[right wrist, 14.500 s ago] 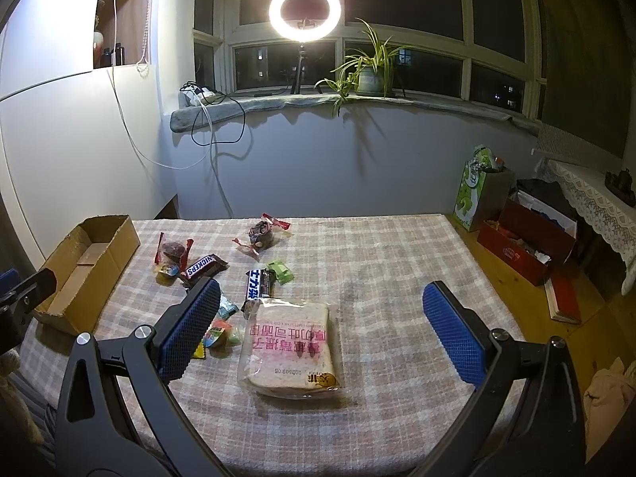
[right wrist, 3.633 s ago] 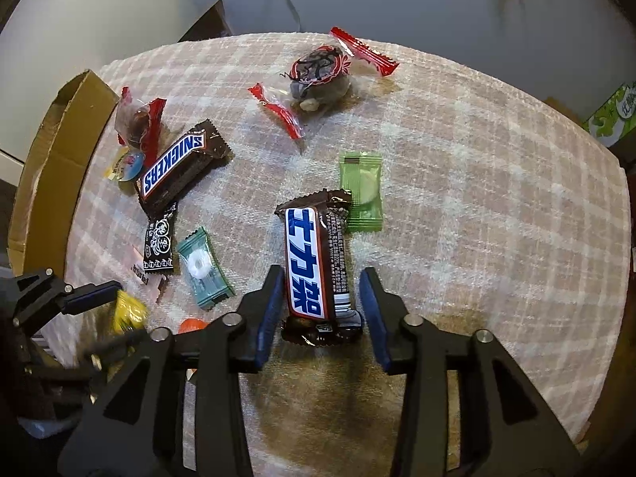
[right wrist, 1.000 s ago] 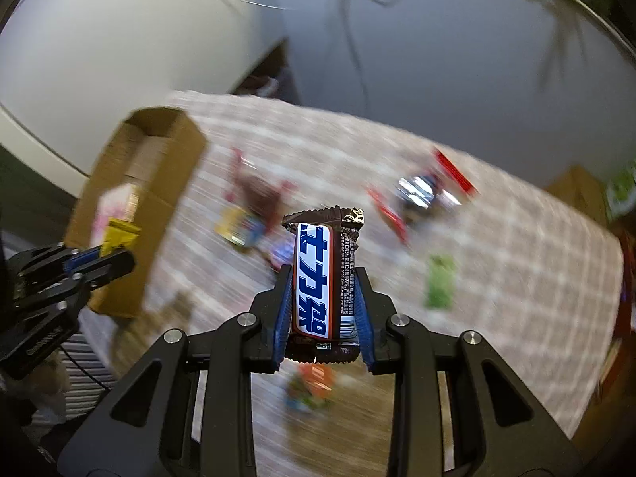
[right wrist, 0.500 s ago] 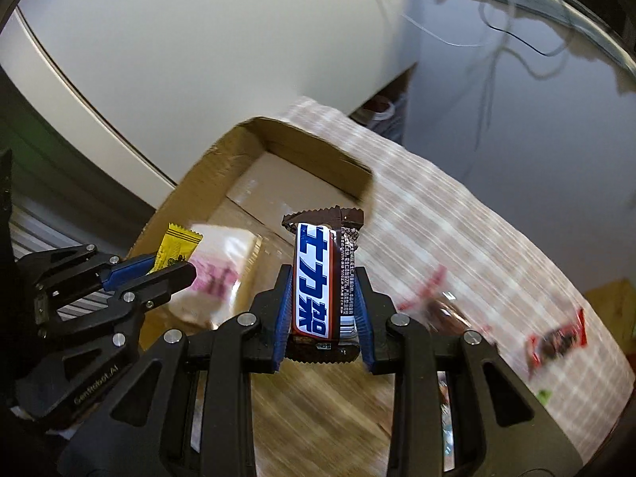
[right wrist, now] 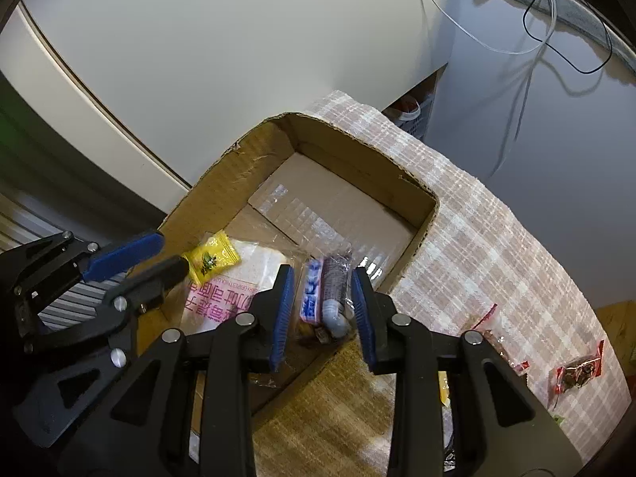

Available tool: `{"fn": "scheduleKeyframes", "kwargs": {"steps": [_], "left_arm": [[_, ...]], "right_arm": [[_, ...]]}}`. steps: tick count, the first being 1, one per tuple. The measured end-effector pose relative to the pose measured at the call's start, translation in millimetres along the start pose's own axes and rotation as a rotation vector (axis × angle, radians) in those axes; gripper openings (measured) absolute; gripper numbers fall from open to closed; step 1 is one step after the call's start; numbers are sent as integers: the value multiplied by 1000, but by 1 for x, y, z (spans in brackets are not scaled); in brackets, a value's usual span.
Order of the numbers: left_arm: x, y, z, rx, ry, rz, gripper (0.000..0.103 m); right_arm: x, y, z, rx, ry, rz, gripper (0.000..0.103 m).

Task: Organize snacks
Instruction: 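Drop the Snickers bar and yellow packet into the box with both tools, then grasp the round candy with the right tool while the left tool grasps the brown wrapped snack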

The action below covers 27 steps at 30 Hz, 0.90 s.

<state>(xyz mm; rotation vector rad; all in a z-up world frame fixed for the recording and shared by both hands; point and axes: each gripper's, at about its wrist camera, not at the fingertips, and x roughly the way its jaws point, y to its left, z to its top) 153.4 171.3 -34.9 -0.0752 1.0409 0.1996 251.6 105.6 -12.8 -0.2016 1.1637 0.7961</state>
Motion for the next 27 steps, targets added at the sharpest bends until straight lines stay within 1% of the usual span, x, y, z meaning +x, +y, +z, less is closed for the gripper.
{"fn": "scheduleKeyframes", "kwargs": {"steps": [2, 4, 6, 7, 9, 10, 13, 15, 17, 22, 25, 26, 27], "left_arm": [[-1, -1, -1, 4, -4, 1, 27], [-4, 0, -1, 0, -9, 0, 28], [-6, 0, -2, -5, -13, 4, 35], [-8, -1, -2, -9, -15, 3, 36], [-10, -4, -1, -5, -20, 6, 40], [-11, -5, -1, -3, -22, 5, 42], [-15, -12, 1, 6, -31, -7, 50], [-16, -20, 4, 19, -32, -30, 58], [-16, -30, 6, 44, -26, -60, 60], [-11, -60, 8, 73, -19, -131, 60], [-8, -82, 8, 106, -10, -173, 60], [-7, -88, 9, 115, -6, -188, 60], [-4, -95, 9, 124, -1, -204, 60]], "right_arm": [[-2, -1, 0, 5, -7, -5, 48], [-5, -2, -1, 8, -12, -9, 48], [-8, -4, -3, 12, -18, -16, 49], [-11, -6, -4, 16, -21, -20, 50], [-16, -10, -8, 25, -30, -29, 56], [-19, -13, -10, 30, -36, -37, 58], [-31, -25, -20, 45, -42, -62, 58], [-41, -36, -30, 74, -53, -78, 58], [-52, -52, -42, 114, -58, -93, 59], [-82, -98, -83, 217, -83, -158, 59], [-97, -124, -114, 264, -65, -185, 59], [-100, -132, -124, 284, -54, -191, 61], [-102, -139, -133, 302, -47, -197, 67]]}}
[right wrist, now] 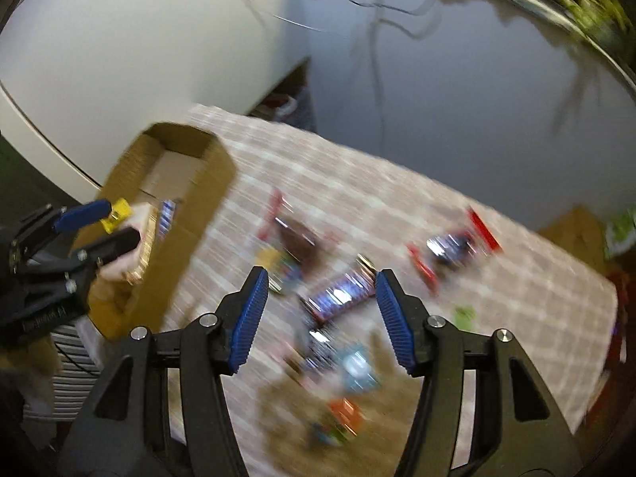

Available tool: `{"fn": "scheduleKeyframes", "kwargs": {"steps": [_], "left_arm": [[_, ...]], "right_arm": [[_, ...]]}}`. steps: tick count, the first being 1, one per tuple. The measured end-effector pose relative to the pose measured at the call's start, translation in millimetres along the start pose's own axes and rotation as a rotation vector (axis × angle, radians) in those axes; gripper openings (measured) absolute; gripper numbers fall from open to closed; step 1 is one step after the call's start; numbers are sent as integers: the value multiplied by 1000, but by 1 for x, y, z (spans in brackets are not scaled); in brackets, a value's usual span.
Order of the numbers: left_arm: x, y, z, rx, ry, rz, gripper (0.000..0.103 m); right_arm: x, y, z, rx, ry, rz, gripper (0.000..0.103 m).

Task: Organize snacks
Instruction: 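Grasp the round candy with the right tool while the left tool grasps the brown wrapped snack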

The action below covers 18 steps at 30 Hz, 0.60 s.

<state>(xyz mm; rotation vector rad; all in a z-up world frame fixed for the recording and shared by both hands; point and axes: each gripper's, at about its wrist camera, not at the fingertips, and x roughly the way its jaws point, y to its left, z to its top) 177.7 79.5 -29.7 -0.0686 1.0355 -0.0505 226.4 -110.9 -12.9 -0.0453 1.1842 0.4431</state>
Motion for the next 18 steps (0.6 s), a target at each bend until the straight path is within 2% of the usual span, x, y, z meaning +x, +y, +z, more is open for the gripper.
{"fn": "scheduleKeyframes", "kwargs": {"steps": [5, 8, 14, 18], "left_arm": [[20, -28, 6, 14, 33, -85, 60], [32, -36, 9, 6, 59, -115, 60], [60, -43, 21, -45, 121, -154, 60], [81, -38, 31, -135, 163, -171, 62]], "right_arm": [[0, -41, -36, 70, 42, -46, 71], [3, -52, -53, 107, 68, -27, 71], [23, -39, -81, 118, 134, 44, 71], [36, -27, -90, 116, 166, 72, 71]]}}
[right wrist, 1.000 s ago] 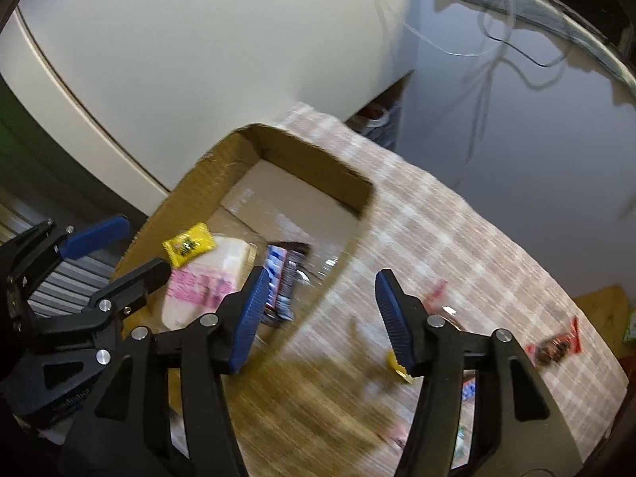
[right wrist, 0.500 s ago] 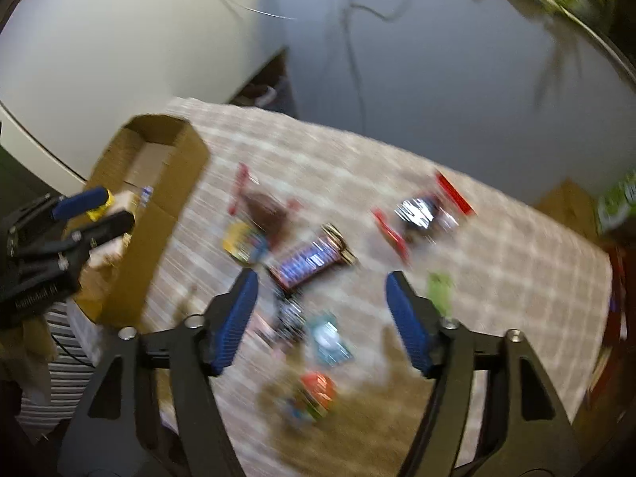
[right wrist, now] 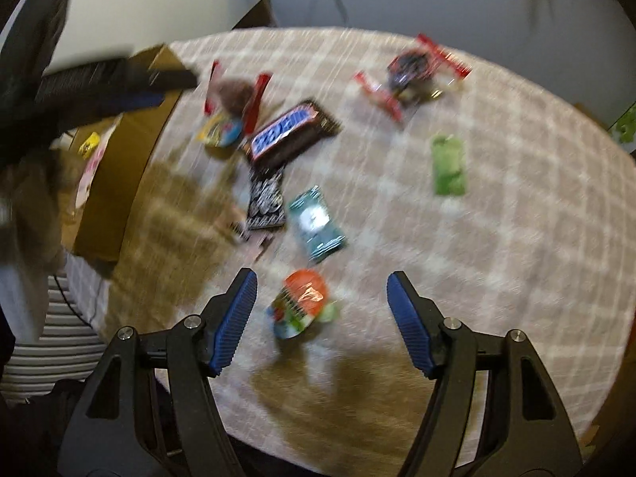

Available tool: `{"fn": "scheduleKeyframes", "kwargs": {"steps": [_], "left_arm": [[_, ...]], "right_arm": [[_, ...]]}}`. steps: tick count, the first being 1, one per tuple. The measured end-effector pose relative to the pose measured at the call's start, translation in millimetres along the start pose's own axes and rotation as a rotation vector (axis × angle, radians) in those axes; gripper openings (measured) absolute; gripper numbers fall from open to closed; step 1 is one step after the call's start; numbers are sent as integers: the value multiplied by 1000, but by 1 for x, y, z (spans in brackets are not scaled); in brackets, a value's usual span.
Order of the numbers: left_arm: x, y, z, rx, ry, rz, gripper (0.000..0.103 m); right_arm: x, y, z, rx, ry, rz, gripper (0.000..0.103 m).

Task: Organize snacks
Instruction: 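Grasp the round candy with the right tool while the left tool grasps the brown wrapped snack, then carry the round candy and brown snack toward the box with both tools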

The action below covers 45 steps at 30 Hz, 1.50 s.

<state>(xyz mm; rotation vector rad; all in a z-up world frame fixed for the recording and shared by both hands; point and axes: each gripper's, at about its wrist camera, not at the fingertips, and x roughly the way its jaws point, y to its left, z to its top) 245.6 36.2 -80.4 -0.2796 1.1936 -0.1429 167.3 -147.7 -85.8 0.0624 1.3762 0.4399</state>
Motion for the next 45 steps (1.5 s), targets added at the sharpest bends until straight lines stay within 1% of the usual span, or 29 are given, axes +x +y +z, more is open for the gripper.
{"fn": "scheduleKeyframes", "kwargs": {"steps": [2, 3, 5, 7, 9, 11, 13, 15, 16, 17, 18, 19, 21, 22, 23, 24, 26, 30, 34, 38, 40, 42, 45], "left_arm": [[8, 3, 5, -31, 13, -14, 62], [14, 3, 8, -40, 22, -6, 62], [25, 2, 11, -44, 37, 7, 62], [35, 0, 12, -42, 50, 19, 62], [42, -1, 12, -49, 61, 7, 63], [45, -4, 12, -41, 51, 11, 63], [50, -4, 14, -55, 56, -1, 63], [54, -6, 16, -56, 56, -6, 63], [55, -7, 17, -52, 53, -4, 63], [56, -9, 17, -50, 47, -6, 62], [57, -9, 19, -49, 44, -7, 56], [58, -10, 20, -47, 34, -13, 52], [58, -14, 21, -44, 17, -5, 51], [59, -15, 21, -44, 12, -4, 50], [60, -17, 21, -42, 9, -2, 49], [59, -17, 20, -36, 3, 2, 49], [58, -18, 20, -35, -3, 3, 48], [53, -16, 21, -32, -17, 11, 47], [46, -16, 21, -21, -36, 14, 46], [38, -14, 17, -14, -46, 14, 46], [32, -12, 15, -17, -53, 12, 45], [24, -11, 13, -12, -63, 7, 45], [11, -11, 10, -1, -83, 9, 45]], "right_arm": [[8, 3, -3, -4, 11, -2, 71], [11, 4, -4, -3, 16, -2, 71], [16, 4, -4, -3, 27, 6, 71], [21, 6, -6, -17, 35, -4, 71], [26, 9, -6, -33, 42, -15, 71], [28, 13, -6, -52, 37, -29, 71], [29, 15, -5, -62, 34, -41, 69], [31, 22, -6, -87, 31, -74, 62], [32, 27, -6, -97, 31, -86, 60], [32, 29, -7, -108, 30, -98, 57], [32, 31, -9, -117, 28, -110, 51], [32, 33, -10, -122, 27, -118, 49], [31, 31, -13, -115, 23, -121, 41], [30, 30, -14, -109, 21, -119, 40], [28, 26, -15, -100, 20, -117, 27], [26, 24, -14, -92, 18, -124, 24], [24, 18, -14, -68, 20, -100, 23], [20, 12, -16, -45, 11, -91, 22], [14, -2, -18, 2, 0, -60, 21], [3, -19, -16, 30, -19, -58, 21], [-4, -22, -14, 30, -31, -61, 20], [-12, -15, -12, 29, -44, -58, 20], [-25, -13, 0, 15, -67, -54, 20]]}}
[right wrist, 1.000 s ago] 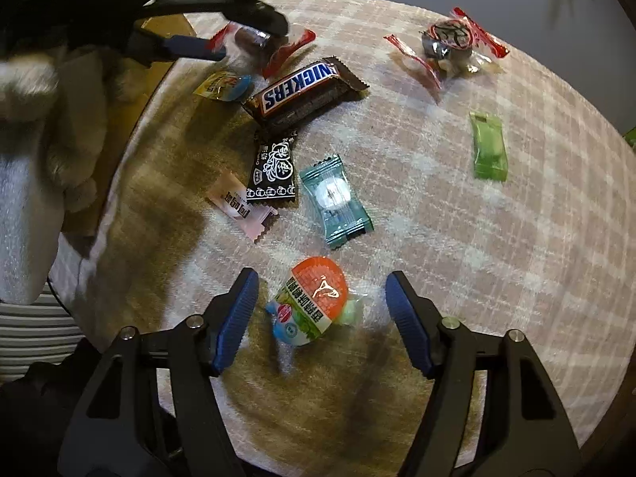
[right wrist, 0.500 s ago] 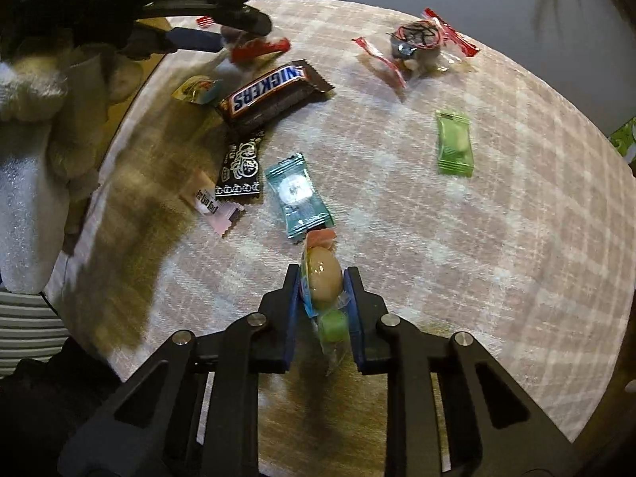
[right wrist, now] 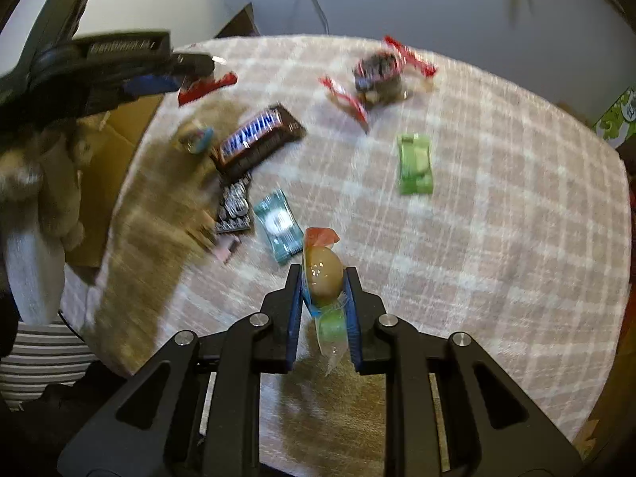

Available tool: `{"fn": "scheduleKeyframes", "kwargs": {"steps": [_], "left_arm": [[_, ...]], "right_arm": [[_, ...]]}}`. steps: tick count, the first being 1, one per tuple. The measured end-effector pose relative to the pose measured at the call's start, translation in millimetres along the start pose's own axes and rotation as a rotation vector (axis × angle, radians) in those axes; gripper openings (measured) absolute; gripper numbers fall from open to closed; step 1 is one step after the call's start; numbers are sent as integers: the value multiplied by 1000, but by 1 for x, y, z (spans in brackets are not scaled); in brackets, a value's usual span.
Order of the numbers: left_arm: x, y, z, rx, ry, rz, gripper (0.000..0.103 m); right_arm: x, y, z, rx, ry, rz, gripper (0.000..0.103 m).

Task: Organize snacks
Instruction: 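Carry the round candy and brown snack toward the box with both tools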

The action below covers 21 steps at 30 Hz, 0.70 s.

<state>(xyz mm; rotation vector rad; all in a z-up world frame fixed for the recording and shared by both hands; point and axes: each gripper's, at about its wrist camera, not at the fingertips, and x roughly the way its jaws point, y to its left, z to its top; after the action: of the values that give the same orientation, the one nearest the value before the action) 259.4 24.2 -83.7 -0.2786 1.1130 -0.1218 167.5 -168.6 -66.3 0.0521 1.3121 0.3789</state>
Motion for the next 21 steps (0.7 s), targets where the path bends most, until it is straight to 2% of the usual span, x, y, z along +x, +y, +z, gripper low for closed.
{"fn": "scheduleKeyframes", "kwargs": {"steps": [8, 21], "left_arm": [[-44, 21, -6, -31, -54, 12, 45], [-98, 82, -32, -133, -101, 83, 45]], "right_arm": [[-21, 25, 40, -73, -72, 30, 20], [-16, 110, 101, -260, -127, 103, 20]]}}
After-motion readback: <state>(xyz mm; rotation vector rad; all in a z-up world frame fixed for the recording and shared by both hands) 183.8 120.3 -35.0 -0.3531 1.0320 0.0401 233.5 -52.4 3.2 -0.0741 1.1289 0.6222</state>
